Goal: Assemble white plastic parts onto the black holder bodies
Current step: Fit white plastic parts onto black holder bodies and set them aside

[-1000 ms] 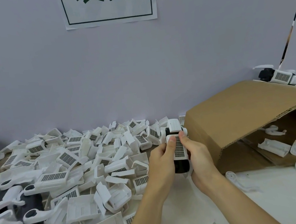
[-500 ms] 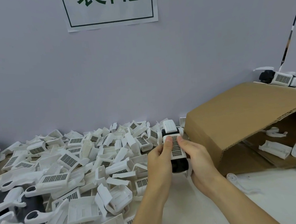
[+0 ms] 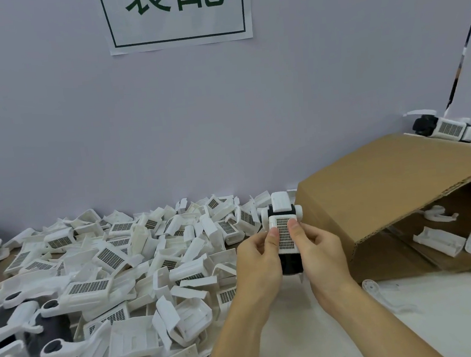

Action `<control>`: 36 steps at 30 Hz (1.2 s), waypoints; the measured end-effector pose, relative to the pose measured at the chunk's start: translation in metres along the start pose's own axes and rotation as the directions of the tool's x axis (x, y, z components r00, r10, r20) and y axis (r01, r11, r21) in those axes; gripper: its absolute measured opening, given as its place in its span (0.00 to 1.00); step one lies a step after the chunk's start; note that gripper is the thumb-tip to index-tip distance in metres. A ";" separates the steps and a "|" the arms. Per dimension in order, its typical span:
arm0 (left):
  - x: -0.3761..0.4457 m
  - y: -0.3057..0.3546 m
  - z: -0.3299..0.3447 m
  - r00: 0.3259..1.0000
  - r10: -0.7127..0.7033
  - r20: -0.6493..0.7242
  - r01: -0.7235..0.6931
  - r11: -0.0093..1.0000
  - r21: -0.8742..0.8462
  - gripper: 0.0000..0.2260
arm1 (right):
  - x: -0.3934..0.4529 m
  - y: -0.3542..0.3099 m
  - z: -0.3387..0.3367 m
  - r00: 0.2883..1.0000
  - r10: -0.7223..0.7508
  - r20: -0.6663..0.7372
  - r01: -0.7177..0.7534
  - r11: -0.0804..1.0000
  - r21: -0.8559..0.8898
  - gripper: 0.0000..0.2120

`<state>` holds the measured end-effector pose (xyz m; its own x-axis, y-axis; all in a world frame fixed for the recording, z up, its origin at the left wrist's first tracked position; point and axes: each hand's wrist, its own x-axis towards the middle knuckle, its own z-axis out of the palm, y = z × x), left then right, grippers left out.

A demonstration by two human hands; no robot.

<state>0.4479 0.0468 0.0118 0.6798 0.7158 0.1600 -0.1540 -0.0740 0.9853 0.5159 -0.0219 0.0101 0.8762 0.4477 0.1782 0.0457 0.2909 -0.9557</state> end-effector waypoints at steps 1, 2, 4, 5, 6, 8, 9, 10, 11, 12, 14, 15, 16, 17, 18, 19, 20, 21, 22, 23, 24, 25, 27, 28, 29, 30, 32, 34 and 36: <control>0.000 0.000 -0.001 1.000 -0.001 -0.001 0.001 1.000 -0.003 0.14 | 0.000 0.000 0.000 1.000 -0.005 0.005 0.005 1.000 -0.001 0.10; 0.000 0.000 -0.001 1.000 -0.006 -0.002 0.006 1.000 -0.016 0.13 | 0.000 -0.001 0.001 1.000 -0.009 0.012 0.009 1.000 0.002 0.10; 0.000 0.000 -0.001 1.000 -0.023 -0.012 0.022 0.998 -0.056 0.12 | 0.000 -0.001 0.001 0.999 -0.009 0.033 0.008 1.000 0.022 0.10; 0.001 -0.001 -0.001 0.999 -0.029 -0.022 0.028 0.997 -0.071 0.12 | 0.000 -0.001 0.000 0.999 0.000 0.053 -0.002 0.999 0.043 0.10; 0.001 -0.001 -0.001 0.999 -0.036 -0.035 0.033 0.995 -0.093 0.12 | 0.000 -0.001 -0.001 0.996 0.014 0.083 -0.020 0.998 0.064 0.10; 0.002 -0.002 -0.001 0.997 -0.060 -0.052 0.050 0.984 -0.174 0.13 | -0.002 -0.001 0.000 0.988 0.034 0.151 -0.045 0.997 0.068 0.11; 0.003 -0.002 -0.002 0.996 -0.075 -0.054 0.061 0.973 -0.223 0.14 | -0.003 -0.001 0.000 0.984 0.029 0.177 -0.037 0.998 0.043 0.10; 0.004 -0.002 -0.003 0.994 -0.091 -0.054 0.074 0.961 -0.265 0.13 | -0.004 -0.001 0.001 0.982 0.018 0.190 -0.021 1.000 0.013 0.10; 0.005 -0.002 -0.004 0.994 -0.102 -0.049 0.083 0.953 -0.291 0.13 | -0.004 0.000 0.001 0.981 0.005 0.193 -0.002 1.000 -0.015 0.10; 0.005 -0.002 -0.005 0.994 -0.100 -0.037 0.085 0.949 -0.302 0.11 | -0.004 0.001 0.002 0.982 -0.008 0.188 0.016 0.999 -0.039 0.10; 0.004 -0.002 -0.005 0.998 -0.068 -0.002 0.065 0.954 -0.293 0.09 | -0.004 0.002 0.001 0.984 -0.024 0.178 0.037 0.997 -0.069 0.10; 0.003 -0.002 -0.004 0.999 -0.049 0.009 0.049 0.958 -0.282 0.08 | -0.003 0.001 0.000 0.984 -0.029 0.175 0.042 0.997 -0.071 0.11; 0.003 -0.003 -0.004 0.999 -0.033 0.013 0.036 0.962 -0.270 0.07 | -0.003 0.001 -0.001 0.984 -0.032 0.174 0.044 0.997 -0.069 0.11; 0.003 -0.003 -0.003 1.000 -0.024 0.011 0.026 0.965 -0.262 0.08 | -0.003 0.000 -0.001 0.984 -0.033 0.173 0.045 0.997 -0.066 0.11; 0.003 -0.003 -0.003 1.000 -0.020 0.004 0.021 0.966 -0.258 0.08 | -0.003 -0.001 -0.001 0.984 -0.032 0.174 0.044 0.997 -0.062 0.11; 0.003 -0.002 -0.003 1.000 -0.019 -0.004 0.017 0.967 -0.254 0.08 | -0.004 -0.001 -0.001 0.984 -0.027 0.175 0.037 0.998 -0.053 0.11; 0.003 -0.002 -0.004 1.000 -0.018 -0.008 0.015 0.968 -0.250 0.08 | -0.004 -0.002 -0.001 0.984 -0.017 0.177 0.024 0.999 -0.037 0.11; 0.003 -0.001 -0.004 1.000 -0.017 -0.009 0.014 0.970 -0.245 0.07 | -0.004 -0.002 0.000 0.984 -0.001 0.178 0.003 1.000 -0.013 0.11; 0.002 0.000 -0.004 1.000 -0.016 -0.010 0.013 0.970 -0.241 0.07 | -0.004 -0.002 0.000 0.984 0.017 0.179 -0.021 1.000 0.019 0.11; 0.001 0.001 -0.004 1.000 -0.019 -0.012 0.015 0.970 -0.243 0.07 | -0.004 -0.002 0.001 0.983 0.033 0.179 -0.043 0.998 0.052 0.11; 0.000 0.002 -0.004 1.000 -0.024 -0.012 0.021 0.967 -0.254 0.06 | -0.004 -0.003 0.001 0.983 0.042 0.178 -0.057 0.995 0.078 0.11; -0.001 0.003 -0.004 0.999 -0.036 -0.011 0.031 0.961 -0.274 0.06 | -0.004 -0.002 0.001 0.984 0.043 0.175 -0.059 0.994 0.087 0.10; -0.002 0.006 -0.004 0.997 -0.075 -0.008 0.068 0.937 -0.341 0.06 | -0.005 -0.001 0.001 0.990 -0.005 0.143 0.005 1.000 0.000 0.08; -0.003 0.008 -0.004 0.995 -0.098 -0.008 0.087 0.918 -0.386 0.06 | -0.005 0.001 0.001 0.991 -0.060 0.120 0.070 0.994 -0.080 0.07; -0.003 0.009 -0.005 0.993 -0.117 -0.012 0.101 0.899 -0.426 0.07 | -0.005 0.003 0.002 0.987 -0.127 0.102 0.142 0.977 -0.157 0.06; -0.003 0.010 -0.006 0.991 -0.130 -0.021 0.106 0.885 -0.454 0.07 | -0.006 0.004 0.002 0.976 -0.196 0.093 0.212 0.952 -0.222 0.06; -0.002 0.011 -0.007 0.989 -0.138 -0.043 0.101 0.872 -0.479 0.08 | -0.008 0.004 0.004 0.942 -0.313 0.118 0.335 0.888 -0.315 0.11; -0.001 0.011 -0.007 0.987 -0.153 -0.057 0.107 0.869 -0.483 0.10 | -0.010 0.005 0.004 0.908 -0.372 0.192 0.418 0.833 -0.363 0.14; 0.000 0.011 -0.006 0.982 -0.185 -0.043 0.143 0.867 -0.478 0.14 | -0.010 0.007 0.004 0.898 -0.367 0.243 0.439 0.783 -0.441 0.20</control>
<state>0.4421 0.0506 0.0223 0.6652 0.7461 -0.0281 -0.3789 0.3697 0.8484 0.5052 -0.0216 0.0029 0.6532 0.5010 0.5677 0.6322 0.0518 -0.7731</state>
